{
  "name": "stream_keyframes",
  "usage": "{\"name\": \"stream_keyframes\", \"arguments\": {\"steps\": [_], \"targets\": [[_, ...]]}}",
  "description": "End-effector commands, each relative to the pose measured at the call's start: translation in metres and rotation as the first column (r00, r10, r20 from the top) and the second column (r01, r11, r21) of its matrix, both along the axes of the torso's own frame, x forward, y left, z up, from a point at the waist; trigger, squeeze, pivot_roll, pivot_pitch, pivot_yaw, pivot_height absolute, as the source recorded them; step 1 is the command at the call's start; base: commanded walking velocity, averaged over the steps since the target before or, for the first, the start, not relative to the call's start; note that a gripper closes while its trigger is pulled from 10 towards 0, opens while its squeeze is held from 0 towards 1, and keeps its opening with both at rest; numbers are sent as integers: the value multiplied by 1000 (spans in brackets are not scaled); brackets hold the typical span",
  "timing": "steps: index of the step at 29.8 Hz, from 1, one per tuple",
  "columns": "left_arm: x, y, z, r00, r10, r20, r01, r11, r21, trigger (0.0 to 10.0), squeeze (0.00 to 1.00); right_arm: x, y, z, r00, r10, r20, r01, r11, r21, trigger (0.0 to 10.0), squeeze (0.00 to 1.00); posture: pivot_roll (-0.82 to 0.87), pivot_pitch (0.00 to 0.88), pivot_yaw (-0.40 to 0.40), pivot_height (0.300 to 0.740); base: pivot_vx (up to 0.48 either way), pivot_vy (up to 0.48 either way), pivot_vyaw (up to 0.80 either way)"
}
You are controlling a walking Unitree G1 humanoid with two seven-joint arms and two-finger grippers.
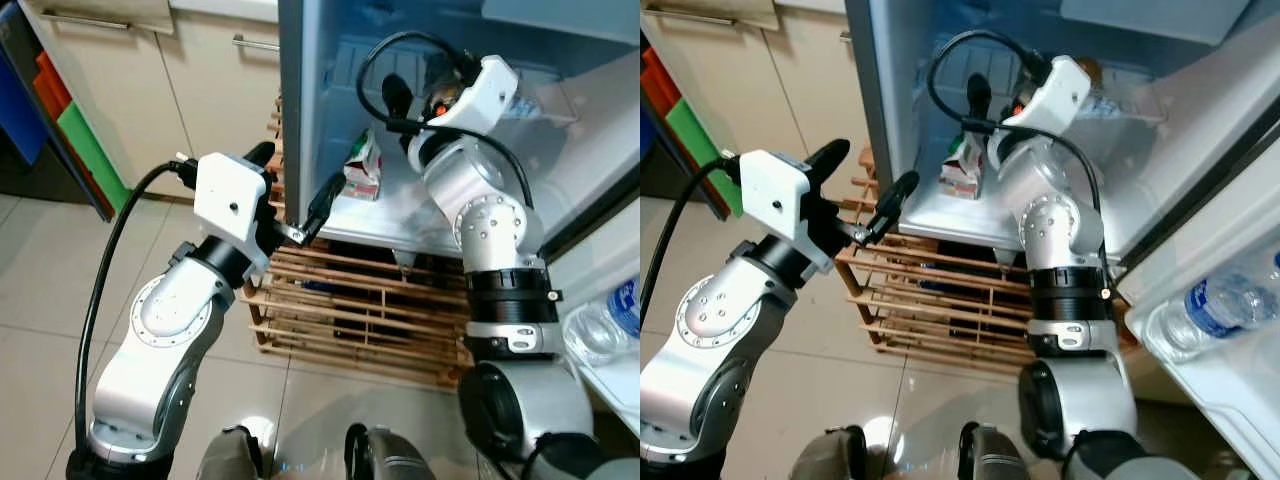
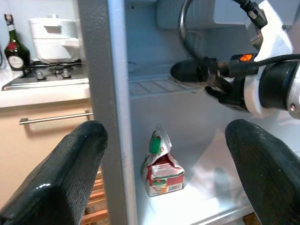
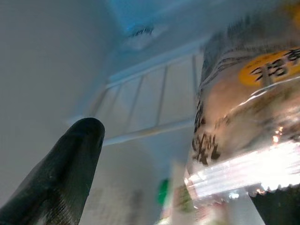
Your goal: Restocking fridge
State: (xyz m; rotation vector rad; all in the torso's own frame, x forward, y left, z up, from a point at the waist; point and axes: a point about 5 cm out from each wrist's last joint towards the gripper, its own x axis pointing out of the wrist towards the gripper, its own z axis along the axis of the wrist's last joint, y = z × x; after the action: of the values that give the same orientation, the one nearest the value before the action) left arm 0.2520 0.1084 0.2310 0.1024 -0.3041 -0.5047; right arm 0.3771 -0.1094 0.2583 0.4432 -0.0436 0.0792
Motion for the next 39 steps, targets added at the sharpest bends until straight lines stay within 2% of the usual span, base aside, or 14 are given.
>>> {"name": "stream_keyframes", "arguments": {"steps": [1, 7, 13, 17, 20, 22, 27, 29, 31, 35, 38, 39], "targets": [[0, 0, -1, 1000, 8, 1, -8, 1000, -1, 10000, 0, -2, -8, -4, 999, -46, 29, 48, 995, -92, 10000, 0, 50, 164, -85, 740, 0, 0, 0], [1, -4, -8, 1000, 3, -18, -3, 1000, 5, 10000, 0, -19, -26, -11, 989, -99, 112, 123, 963, -241, 10000, 0, 25, 157, -84, 740, 0, 0, 0], [4, -15, -11, 999, -33, -20, 33, 999, -7, 10000, 0, -33, -20, -27, 995, -48, 87, 69, 964, -258, 10000, 0, -3, 145, -79, 740, 0, 0, 0], [6, -15, -11, 999, -35, -18, 35, 999, -12, 10000, 0, -41, -22, -25, 994, -39, 102, 63, 966, -249, 10000, 0, -18, 138, -72, 740, 0, 0, 0], [7, -16, -11, 999, -41, -16, 40, 999, -15, 10000, 0, -44, -12, -15, 990, 15, 142, 14, 979, -205, 10000, 0, -27, 129, -69, 740, 0, 0, 0], [7, -18, -11, 999, -47, -11, 47, 999, -18, 10000, 0, -49, 5, -10, 984, 105, 147, -80, 983, -166, 10000, 0, -24, 124, -72, 740, 0, 0, 0], [8, -19, -11, 999, -51, -5, 51, 998, -19, 10000, 0, -51, 15, -9, 973, 195, 126, -174, 971, -161, 10000, 0, -18, 122, -73, 740, 0, 0, 0], [8, -21, -11, 998, -58, 5, 58, 998, -21, 10000, 0, -51, 19, -8, 967, 232, 104, -213, 963, -165, 10000, 0, -12, 123, -75, 740, 0, 0, 0], [9, -27, -11, 997, -75, 16, 75, 997, -14, 10000, 0, -50, 20, -7, 960, 270, 72, -248, 943, -220, 10000, 0, -10, 126, -77, 740, 0, 0, 0], [11, -25, -8, 997, -73, 28, 73, 997, -14, 10000, 0, -47, 17, -9, 958, 281, 51, -258, 929, -264, 10000, 0, -14, 130, -73, 740, 0, 0, 0], [12, -25, -8, 997, -71, 29, 71, 997, -15, 10000, 0, -45, 19, -11, 955, 292, 51, -269, 925, -268, 10000, 0, -21, 133, -67, 740, 0, 0, 0], [12, -26, -7, 997, -71, 32, 72, 997, -16, 10000, 0, -39, 24, -15, 953, 300, 48, -276, 921, -275, 10000, 0, -15, 138, -63, 740, 0, 0, 0]]}}
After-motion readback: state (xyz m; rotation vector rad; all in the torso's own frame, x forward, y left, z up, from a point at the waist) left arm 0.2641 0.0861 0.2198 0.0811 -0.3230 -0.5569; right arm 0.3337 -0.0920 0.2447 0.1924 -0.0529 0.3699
